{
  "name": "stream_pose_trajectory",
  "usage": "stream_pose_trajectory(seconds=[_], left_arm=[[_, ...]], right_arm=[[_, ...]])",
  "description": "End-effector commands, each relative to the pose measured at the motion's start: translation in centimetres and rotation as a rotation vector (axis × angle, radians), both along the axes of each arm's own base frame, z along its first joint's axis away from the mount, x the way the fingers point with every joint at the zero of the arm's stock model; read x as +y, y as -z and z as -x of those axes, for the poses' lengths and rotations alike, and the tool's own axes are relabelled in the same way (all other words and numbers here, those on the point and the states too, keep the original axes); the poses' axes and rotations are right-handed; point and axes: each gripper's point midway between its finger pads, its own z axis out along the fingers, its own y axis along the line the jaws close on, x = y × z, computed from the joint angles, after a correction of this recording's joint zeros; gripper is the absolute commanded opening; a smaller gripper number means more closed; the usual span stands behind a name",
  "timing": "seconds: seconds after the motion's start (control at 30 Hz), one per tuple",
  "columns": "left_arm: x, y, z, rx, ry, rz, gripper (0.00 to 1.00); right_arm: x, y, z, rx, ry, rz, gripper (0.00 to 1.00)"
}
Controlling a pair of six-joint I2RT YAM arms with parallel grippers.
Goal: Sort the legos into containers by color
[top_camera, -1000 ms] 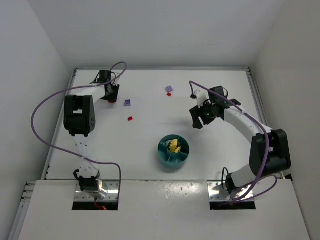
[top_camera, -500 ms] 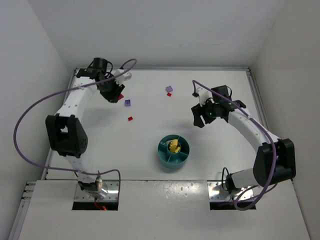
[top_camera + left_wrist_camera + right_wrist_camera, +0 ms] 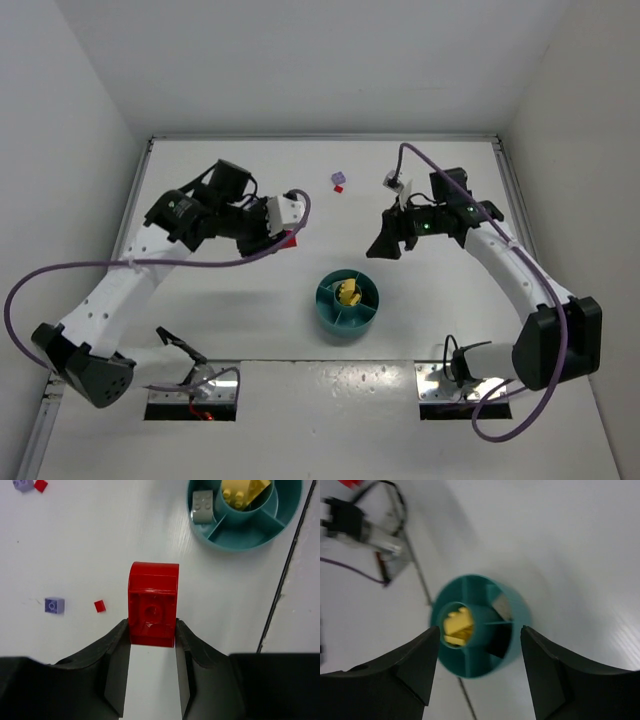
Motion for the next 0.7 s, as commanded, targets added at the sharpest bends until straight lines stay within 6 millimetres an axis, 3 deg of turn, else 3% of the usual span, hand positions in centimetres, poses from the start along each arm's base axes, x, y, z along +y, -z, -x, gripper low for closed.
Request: stream_pose_trajectory(seconds=[0.0,0.1,0.2,0.23,0.27,0.33,0.47,0.67], left_arm=[[-2.8,-4.3,-0.1,-0.171,-0.045,0.217,0.02],[-3.4,-4.4,-0.7,-0.131,-0.116,0.267,0.02],[-4.2,-4.7,-0.8,-0.096,-0.149,0.33,0.02],[-4.3,-4.9,-0.9,-0.091,-0.16,0.346,0.02],[-4.5,-4.4,-1.1,-0.061,-0.177,0.346,0.02],[-5.1,-4.1,-1.1,-0.028,-0.173,0.358,0.02],[-5.9,-3.3,-1.5,0.013,-0.177,0.364,0.03],[-6.7,-2.9,-1.7,0.055,-0.166,0.375,0.03]], right_arm=[[4.2,-7.4,2.7,0.189,-0.195,-0.385,0.67],[5.4,-8.8,1.7,0.29,-0.19,-0.466,0.67],[6.2,-8.9,0.1,0.328,-0.16,-0.495,0.68],[6.6,-8.8,0.4,0.435,-0.124,-0.512,0.69],[6.9,-9.5,-0.6,0.389,-0.125,-0.534,0.69],[7.4,-9.8,-0.9,0.461,-0.104,-0.558,0.7],[8.9,-11.5,-1.5,0.415,-0.127,-0.572,0.71],[10.4,-11.3,-2.1,0.449,-0.14,-0.57,0.76]])
